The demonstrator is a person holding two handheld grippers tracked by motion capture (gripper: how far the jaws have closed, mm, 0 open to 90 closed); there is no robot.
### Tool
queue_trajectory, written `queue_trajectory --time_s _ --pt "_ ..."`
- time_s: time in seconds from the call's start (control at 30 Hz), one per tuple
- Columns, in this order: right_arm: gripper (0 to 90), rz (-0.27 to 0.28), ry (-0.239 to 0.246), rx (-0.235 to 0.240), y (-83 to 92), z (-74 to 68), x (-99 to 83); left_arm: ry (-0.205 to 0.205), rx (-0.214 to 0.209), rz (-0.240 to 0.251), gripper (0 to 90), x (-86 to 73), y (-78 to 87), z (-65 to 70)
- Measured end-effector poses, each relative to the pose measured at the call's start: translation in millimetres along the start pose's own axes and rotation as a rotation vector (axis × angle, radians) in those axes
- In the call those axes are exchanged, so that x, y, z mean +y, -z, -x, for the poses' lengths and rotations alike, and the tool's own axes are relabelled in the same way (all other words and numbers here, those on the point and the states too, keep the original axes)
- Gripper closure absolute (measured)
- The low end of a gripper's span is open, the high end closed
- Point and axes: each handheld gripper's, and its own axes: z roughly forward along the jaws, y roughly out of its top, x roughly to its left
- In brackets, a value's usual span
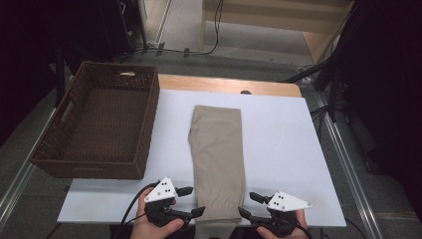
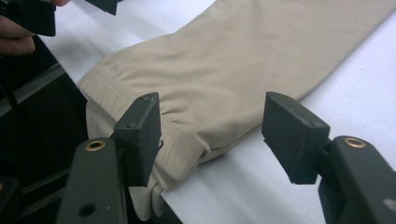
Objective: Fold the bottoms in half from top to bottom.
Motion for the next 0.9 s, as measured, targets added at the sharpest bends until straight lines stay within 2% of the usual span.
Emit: queue_trajectory --time_s 0.07,0.17,0.23,0.27,0.53,0.7,0.9 --pt "33.3 0.001 -0.013 0.006 0.2 1.2 1.7 -0.005 0.015 -0.003 17.7 4.9 -2.5 -4.2" --pt "30.5 -0.005 -0.013 0.003 0.3 3.9 4.6 -0.017 0.024 0.006 13.1 14.6 -4.6 -13.1" --pt "29.4 -0.005 -0.011 0.001 0.2 4.8 5.8 -0.021 0.015 0.014 13.0 18.8 -5.1 -16.9" --pt "27.7 -0.010 -0.006 -0.004 0.6 7.4 8.8 -0.023 0.032 0.022 13.0 27.8 -6.5 -23.7" --pt "26.8 -0.008 0.019 -0.027 1.1 20.7 25.8 -0.033 0.030 0.031 9.8 63.5 -18.3 -49.1" --pt "26.3 -0.010 0.042 -0.046 -1.4 32.8 43.8 -0.033 0.029 0.034 9.7 78.1 -28.0 -66.9" --pt "26.3 -0.007 0.052 -0.063 -11.2 53.7 68.5 -0.041 0.047 0.043 7.2 90.2 -39.1 -85.5"
